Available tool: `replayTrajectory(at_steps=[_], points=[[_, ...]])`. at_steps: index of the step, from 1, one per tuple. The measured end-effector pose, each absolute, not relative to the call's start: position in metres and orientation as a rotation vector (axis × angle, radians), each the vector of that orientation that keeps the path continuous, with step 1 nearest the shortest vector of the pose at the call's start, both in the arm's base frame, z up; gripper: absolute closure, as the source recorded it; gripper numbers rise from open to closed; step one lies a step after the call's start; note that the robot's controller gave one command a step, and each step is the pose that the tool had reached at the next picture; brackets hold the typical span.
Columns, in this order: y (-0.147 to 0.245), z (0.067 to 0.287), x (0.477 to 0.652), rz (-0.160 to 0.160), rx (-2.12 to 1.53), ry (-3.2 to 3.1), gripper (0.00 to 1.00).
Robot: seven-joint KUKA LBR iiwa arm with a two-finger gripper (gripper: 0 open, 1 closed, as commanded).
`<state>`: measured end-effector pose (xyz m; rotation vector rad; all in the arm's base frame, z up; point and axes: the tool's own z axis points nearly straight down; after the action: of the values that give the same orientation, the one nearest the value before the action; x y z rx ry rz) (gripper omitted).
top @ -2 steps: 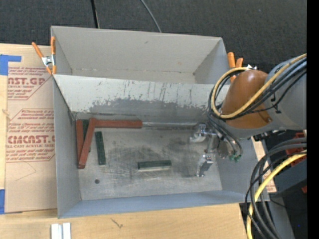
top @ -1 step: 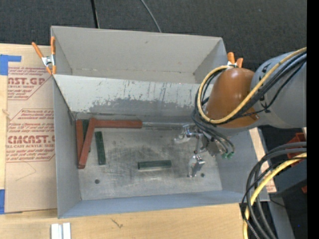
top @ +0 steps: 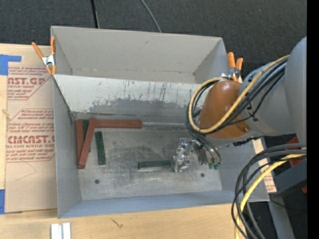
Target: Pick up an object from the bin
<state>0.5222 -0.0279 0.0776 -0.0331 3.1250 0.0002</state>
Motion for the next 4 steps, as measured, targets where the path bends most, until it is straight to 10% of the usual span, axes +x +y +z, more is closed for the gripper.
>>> replayTrajectory(at_steps=[1, 3, 4], points=[[-0.028, 0.074, 0.518, -0.001, -0.034, 3.137, 0.00], [-0.034, 0.101, 0.537, 0.001, -0.109, 3.145, 0.00], [0.069, 0.076, 0.492, -0.001, -0.407, 3.102, 1.00]])
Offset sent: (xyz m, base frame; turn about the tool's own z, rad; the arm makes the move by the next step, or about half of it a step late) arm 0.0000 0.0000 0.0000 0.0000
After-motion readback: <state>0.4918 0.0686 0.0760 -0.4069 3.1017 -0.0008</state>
